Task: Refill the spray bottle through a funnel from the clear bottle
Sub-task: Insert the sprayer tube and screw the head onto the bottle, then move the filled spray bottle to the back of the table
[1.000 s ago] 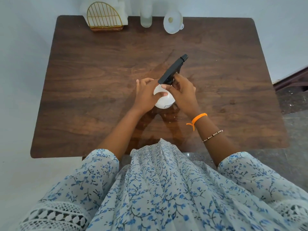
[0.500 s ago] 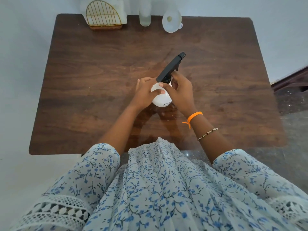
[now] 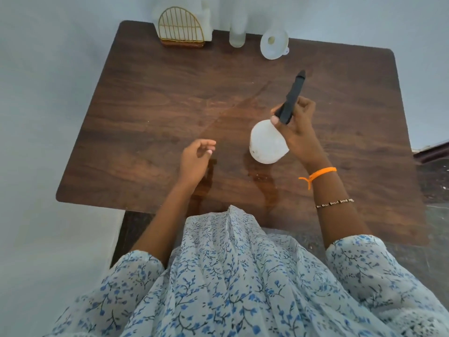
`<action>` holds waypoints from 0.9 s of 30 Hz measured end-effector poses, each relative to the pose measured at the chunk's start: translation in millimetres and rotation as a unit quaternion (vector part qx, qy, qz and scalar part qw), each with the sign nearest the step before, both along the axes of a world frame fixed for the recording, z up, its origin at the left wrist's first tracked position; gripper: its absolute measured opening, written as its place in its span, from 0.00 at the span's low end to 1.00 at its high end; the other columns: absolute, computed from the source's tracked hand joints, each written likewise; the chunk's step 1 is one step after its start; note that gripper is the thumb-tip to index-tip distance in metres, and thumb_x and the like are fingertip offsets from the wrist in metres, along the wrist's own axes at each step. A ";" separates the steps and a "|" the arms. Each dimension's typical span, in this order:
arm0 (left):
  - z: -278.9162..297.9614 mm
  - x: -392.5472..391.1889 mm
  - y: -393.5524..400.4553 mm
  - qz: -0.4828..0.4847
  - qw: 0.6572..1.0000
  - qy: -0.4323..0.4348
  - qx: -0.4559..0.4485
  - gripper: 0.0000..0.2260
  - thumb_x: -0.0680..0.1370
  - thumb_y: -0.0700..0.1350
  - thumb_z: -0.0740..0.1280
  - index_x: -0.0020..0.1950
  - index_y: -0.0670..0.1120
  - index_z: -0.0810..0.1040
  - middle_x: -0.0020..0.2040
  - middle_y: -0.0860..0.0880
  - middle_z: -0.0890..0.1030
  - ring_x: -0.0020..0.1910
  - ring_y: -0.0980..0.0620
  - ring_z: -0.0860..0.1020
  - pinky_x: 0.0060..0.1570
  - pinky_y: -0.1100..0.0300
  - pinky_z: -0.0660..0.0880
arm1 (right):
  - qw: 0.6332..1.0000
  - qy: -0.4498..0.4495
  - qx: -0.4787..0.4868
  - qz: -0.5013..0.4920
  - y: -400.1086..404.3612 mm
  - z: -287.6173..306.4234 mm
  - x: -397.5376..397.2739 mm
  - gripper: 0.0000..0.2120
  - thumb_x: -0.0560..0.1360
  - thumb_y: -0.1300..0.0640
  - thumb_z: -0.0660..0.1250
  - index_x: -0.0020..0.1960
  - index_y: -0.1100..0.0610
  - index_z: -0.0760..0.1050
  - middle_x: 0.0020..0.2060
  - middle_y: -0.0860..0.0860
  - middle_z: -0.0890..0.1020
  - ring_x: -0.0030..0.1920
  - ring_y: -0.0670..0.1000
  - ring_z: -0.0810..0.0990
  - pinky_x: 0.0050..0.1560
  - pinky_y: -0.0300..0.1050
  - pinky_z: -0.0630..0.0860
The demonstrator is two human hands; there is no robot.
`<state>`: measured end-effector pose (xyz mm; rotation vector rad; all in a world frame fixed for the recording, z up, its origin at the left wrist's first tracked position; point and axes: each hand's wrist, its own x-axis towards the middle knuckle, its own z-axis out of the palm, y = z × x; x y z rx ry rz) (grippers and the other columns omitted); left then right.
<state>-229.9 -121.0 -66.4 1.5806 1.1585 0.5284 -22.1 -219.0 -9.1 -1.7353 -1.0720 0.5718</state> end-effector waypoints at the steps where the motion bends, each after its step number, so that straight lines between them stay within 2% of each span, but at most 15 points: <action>1: 1.9 -1.5 -2.8 0.002 1.000 -0.004 -0.005 0.11 0.75 0.32 0.62 0.50 0.45 0.79 0.45 0.50 0.80 0.43 0.62 0.76 0.46 0.75 0.71 | 1.000 -0.007 -0.002 0.003 -0.7 2.7 1.7 0.08 0.75 0.59 0.62 0.51 0.62 0.72 0.51 0.44 0.62 0.58 0.33 0.64 0.59 0.30 0.67; 3: 6.3 -1.8 -9.0 -0.002 1.000 -0.011 -0.012 0.12 0.75 0.32 0.62 0.48 0.48 0.79 0.43 0.53 0.80 0.43 0.59 0.77 0.49 0.68 0.74 | 1.000 -0.009 -0.016 0.009 -2.1 5.3 4.0 0.11 0.76 0.58 0.59 0.53 0.65 0.71 0.50 0.44 0.63 0.56 0.36 0.64 0.57 0.26 0.65; 5: 11.0 0.2 -13.1 -0.001 1.000 -0.022 -0.019 0.13 0.75 0.33 0.62 0.47 0.51 0.79 0.42 0.55 0.80 0.43 0.57 0.78 0.51 0.62 0.75 | 1.000 0.004 -0.022 0.014 -1.3 7.2 5.6 0.12 0.77 0.57 0.58 0.53 0.66 0.70 0.51 0.47 0.63 0.55 0.39 0.66 0.55 0.27 0.66; 7: 15.2 2.0 -17.3 0.004 0.999 -0.033 -0.022 0.13 0.75 0.33 0.63 0.47 0.50 0.79 0.42 0.55 0.80 0.42 0.56 0.78 0.51 0.59 0.75 | 1.000 0.010 -0.015 0.016 2.3 8.1 5.7 0.14 0.78 0.55 0.58 0.51 0.68 0.71 0.53 0.54 0.62 0.55 0.34 0.64 0.55 0.27 0.67; 8: 17.0 3.3 -19.5 0.006 0.999 -0.037 -0.023 0.12 0.75 0.33 0.63 0.47 0.50 0.79 0.42 0.55 0.80 0.43 0.56 0.78 0.51 0.59 0.75 | 1.000 0.023 -0.007 0.018 5.5 8.0 4.3 0.16 0.78 0.53 0.59 0.49 0.68 0.72 0.54 0.56 0.62 0.56 0.33 0.65 0.55 0.28 0.68; 9: 18.3 4.3 -21.5 0.006 0.999 -0.042 -0.025 0.12 0.76 0.34 0.63 0.47 0.51 0.79 0.42 0.55 0.80 0.43 0.56 0.78 0.51 0.60 0.75 | 0.999 0.050 0.002 0.020 8.8 6.5 2.2 0.17 0.78 0.50 0.60 0.47 0.66 0.73 0.55 0.57 0.64 0.57 0.38 0.68 0.55 0.32 0.70; 11: 21.3 5.6 -23.8 0.008 0.998 -0.052 -0.030 0.12 0.76 0.34 0.63 0.47 0.51 0.79 0.42 0.55 0.80 0.43 0.56 0.78 0.49 0.63 0.74 | 0.991 0.131 0.024 0.022 14.8 4.4 -5.4 0.16 0.77 0.47 0.59 0.47 0.60 0.73 0.53 0.58 0.69 0.46 0.49 0.76 0.49 0.43 0.76; 13: 24.7 5.7 -21.8 0.015 0.998 -0.058 -0.031 0.12 0.76 0.34 0.63 0.47 0.52 0.79 0.42 0.55 0.80 0.42 0.57 0.78 0.48 0.64 0.74 | 0.978 0.206 0.035 0.019 21.3 3.4 -16.3 0.13 0.78 0.50 0.58 0.46 0.61 0.72 0.48 0.57 0.72 0.39 0.46 0.76 0.40 0.43 0.77; 15: 28.2 5.4 -15.6 0.023 0.997 -0.065 -0.036 0.12 0.76 0.35 0.63 0.46 0.52 0.79 0.42 0.55 0.80 0.41 0.58 0.77 0.49 0.63 0.75 | 0.969 0.245 0.033 -0.004 30.0 1.7 -27.3 0.15 0.79 0.51 0.57 0.42 0.61 0.72 0.46 0.57 0.76 0.40 0.48 0.76 0.34 0.42 0.76; 17: 32.4 4.5 -6.9 0.031 0.996 -0.075 -0.044 0.11 0.77 0.36 0.63 0.47 0.52 0.79 0.42 0.54 0.80 0.41 0.57 0.77 0.49 0.62 0.75 | 0.963 0.266 0.022 -0.018 41.2 -0.1 -35.7 0.18 0.79 0.49 0.57 0.46 0.64 0.72 0.45 0.59 0.79 0.42 0.50 0.78 0.30 0.43 0.75; 19: 36.5 2.2 4.3 0.039 0.996 -0.071 -0.044 0.10 0.77 0.36 0.62 0.48 0.50 0.79 0.43 0.54 0.80 0.42 0.56 0.77 0.47 0.65 0.75 | 0.957 0.289 -0.011 -0.009 56.4 -0.4 -43.5 0.20 0.79 0.47 0.57 0.57 0.64 0.69 0.45 0.61 0.81 0.43 0.51 0.81 0.30 0.44 0.74; 20: 37.5 0.3 11.0 0.047 0.996 -0.065 -0.044 0.10 0.77 0.36 0.62 0.48 0.49 0.79 0.43 0.54 0.80 0.42 0.56 0.77 0.46 0.66 0.74 | 0.953 0.300 -0.037 -0.005 65.2 0.4 -48.4 0.19 0.79 0.46 0.57 0.58 0.62 0.69 0.44 0.60 0.81 0.43 0.51 0.81 0.31 0.44 0.74; 23: 35.9 -7.5 33.2 0.084 0.994 -0.038 -0.054 0.10 0.77 0.36 0.62 0.46 0.49 0.79 0.42 0.54 0.80 0.44 0.55 0.77 0.46 0.64 0.75 | 0.930 0.350 -0.110 -0.011 98.3 0.1 -62.4 0.23 0.78 0.43 0.58 0.57 0.64 0.72 0.41 0.58 0.82 0.36 0.49 0.81 0.31 0.42 0.74; 25: 33.1 -13.9 49.0 0.113 0.991 -0.018 -0.071 0.10 0.77 0.37 0.62 0.45 0.49 0.80 0.42 0.54 0.80 0.45 0.54 0.78 0.47 0.61 0.75 | 0.911 0.380 -0.159 0.009 125.6 -2.9 -68.9 0.27 0.77 0.40 0.57 0.53 0.65 0.75 0.41 0.59 0.82 0.38 0.53 0.81 0.34 0.43 0.75; 27: 30.1 -21.1 64.4 0.130 0.988 -0.001 -0.086 0.08 0.77 0.38 0.63 0.45 0.49 0.80 0.42 0.55 0.80 0.44 0.55 0.77 0.46 0.62 0.74 | 0.900 0.381 -0.208 0.041 154.3 -6.5 -76.4 0.28 0.76 0.37 0.56 0.50 0.63 0.75 0.42 0.58 0.82 0.42 0.55 0.82 0.36 0.42 0.75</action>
